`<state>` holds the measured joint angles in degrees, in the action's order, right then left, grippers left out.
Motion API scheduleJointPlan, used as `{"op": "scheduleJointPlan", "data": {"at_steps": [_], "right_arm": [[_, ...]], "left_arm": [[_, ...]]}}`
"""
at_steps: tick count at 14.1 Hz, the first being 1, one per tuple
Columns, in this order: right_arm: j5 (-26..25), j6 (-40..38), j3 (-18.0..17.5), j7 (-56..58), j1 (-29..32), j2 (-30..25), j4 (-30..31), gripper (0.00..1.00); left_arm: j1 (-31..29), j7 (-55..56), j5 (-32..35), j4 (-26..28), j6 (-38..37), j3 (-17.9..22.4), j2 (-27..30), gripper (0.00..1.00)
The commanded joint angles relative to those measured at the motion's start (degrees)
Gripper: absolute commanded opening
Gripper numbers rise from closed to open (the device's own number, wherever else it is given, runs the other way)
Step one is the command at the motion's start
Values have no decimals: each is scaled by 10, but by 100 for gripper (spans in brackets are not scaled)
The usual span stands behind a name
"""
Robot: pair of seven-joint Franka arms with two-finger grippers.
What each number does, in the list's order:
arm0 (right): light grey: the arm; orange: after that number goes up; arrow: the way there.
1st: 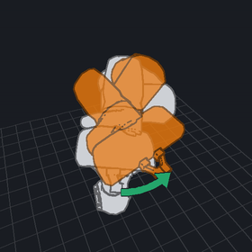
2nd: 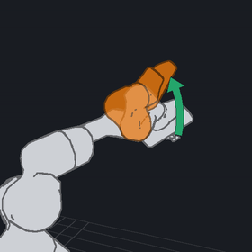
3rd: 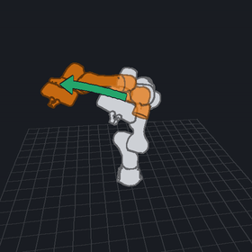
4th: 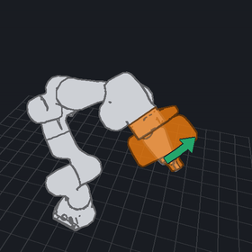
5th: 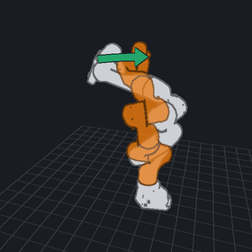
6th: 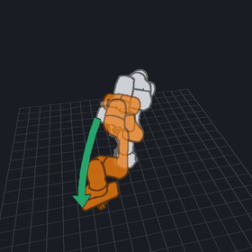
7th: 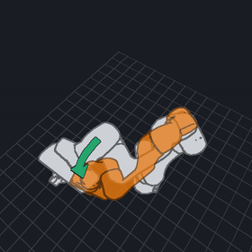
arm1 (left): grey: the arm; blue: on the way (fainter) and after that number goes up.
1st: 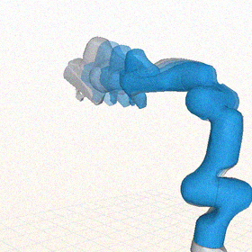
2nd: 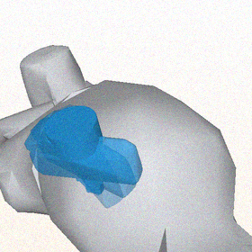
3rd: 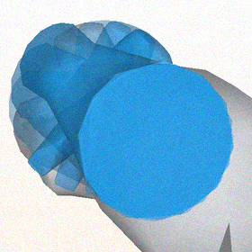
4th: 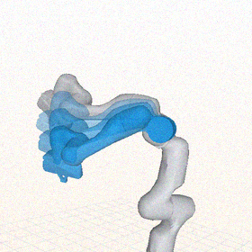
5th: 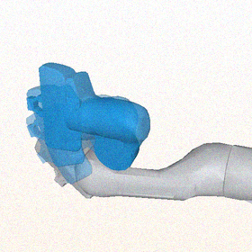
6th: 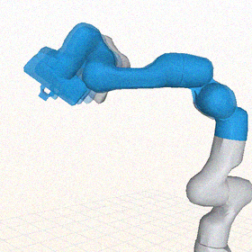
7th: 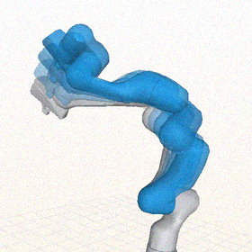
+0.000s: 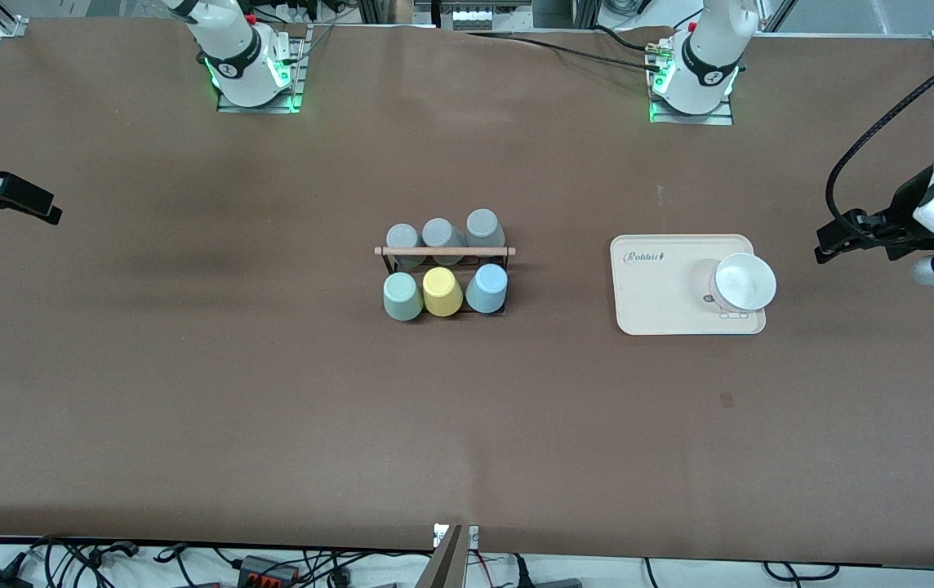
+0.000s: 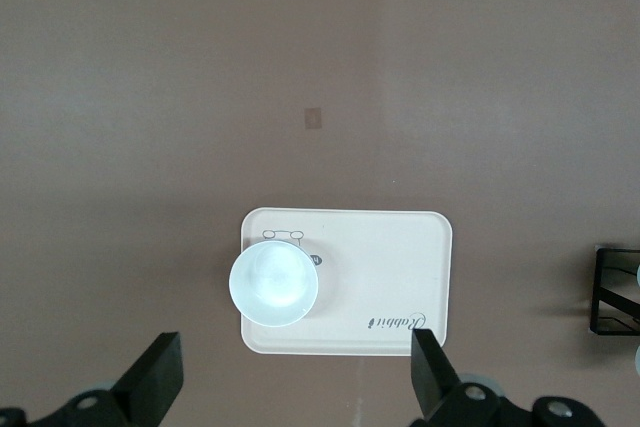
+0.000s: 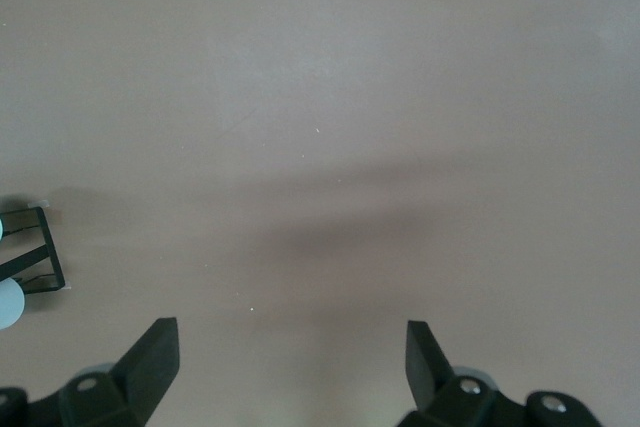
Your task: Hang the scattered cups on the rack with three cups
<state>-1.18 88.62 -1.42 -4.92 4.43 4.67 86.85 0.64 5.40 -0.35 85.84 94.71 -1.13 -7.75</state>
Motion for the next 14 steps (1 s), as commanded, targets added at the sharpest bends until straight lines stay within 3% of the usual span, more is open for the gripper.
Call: {"op": "scheduleJointPlan", "data": {"at_steps": [1,10,14], "right_arm": [[-1,-6,-4,7,-3,-18,16,100],[6,-5,-8,-3,1,-7,3,100],[7,-7,-7,0,3,1,0,100]], "left_arm": [[-1,-7,1,-5,2,-1,3,100],[-1,-7,1,1,2,-2,10,100],[-1,-7,1,37,22,-3,32,100]]}}
